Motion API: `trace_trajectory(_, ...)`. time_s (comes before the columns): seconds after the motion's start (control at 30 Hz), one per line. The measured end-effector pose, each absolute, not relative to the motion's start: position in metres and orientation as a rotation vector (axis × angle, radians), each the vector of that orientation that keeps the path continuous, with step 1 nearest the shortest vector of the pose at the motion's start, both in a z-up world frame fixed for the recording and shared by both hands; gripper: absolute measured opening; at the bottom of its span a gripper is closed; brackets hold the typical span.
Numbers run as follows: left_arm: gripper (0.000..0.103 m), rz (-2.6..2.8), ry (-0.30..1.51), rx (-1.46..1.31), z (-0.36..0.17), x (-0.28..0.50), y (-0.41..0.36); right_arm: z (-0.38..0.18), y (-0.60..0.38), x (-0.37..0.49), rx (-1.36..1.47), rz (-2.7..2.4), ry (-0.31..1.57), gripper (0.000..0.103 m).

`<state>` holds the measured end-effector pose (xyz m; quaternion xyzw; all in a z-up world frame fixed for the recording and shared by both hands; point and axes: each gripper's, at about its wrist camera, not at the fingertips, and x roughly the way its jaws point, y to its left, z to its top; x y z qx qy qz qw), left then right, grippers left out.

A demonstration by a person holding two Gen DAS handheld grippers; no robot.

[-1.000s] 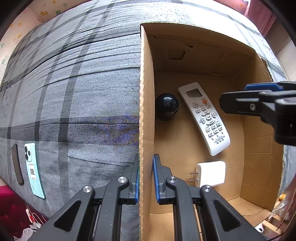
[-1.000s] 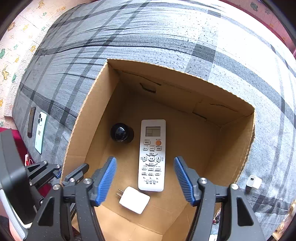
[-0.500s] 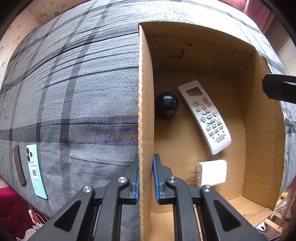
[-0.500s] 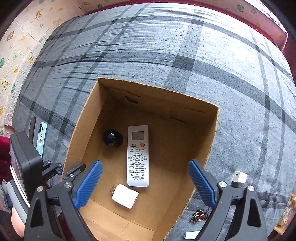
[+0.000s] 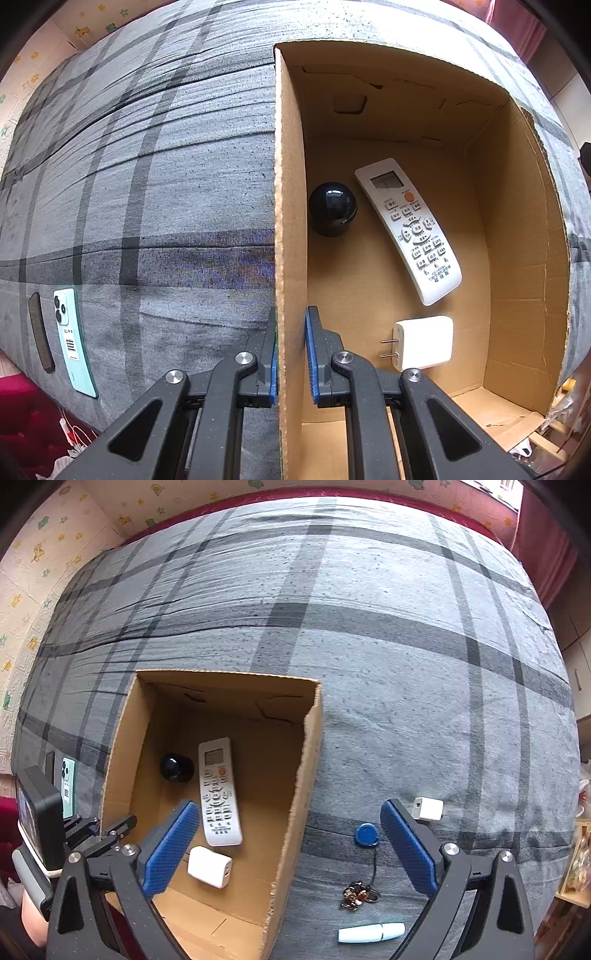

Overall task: Organize rigid objects
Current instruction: 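Move the right gripper out to the small white cube charger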

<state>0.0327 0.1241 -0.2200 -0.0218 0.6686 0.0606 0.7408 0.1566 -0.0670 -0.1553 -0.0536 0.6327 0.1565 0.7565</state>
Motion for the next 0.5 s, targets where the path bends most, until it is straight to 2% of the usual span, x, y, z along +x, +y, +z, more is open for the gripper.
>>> trace_trajectory(0.27, 0.013, 0.134, 1.469, -0.051, -0.221, 0.032, 0.125, -0.163, -0.118, 0.175, -0.116, 0.197, 1.389, 0.101)
trace_trajectory(0.5, 0.013, 0.137, 1.469, -0.047, -0.221, 0.033, 0.124, -0.192, -0.161, 0.184, -0.086, 0.076, 1.437, 0.101)
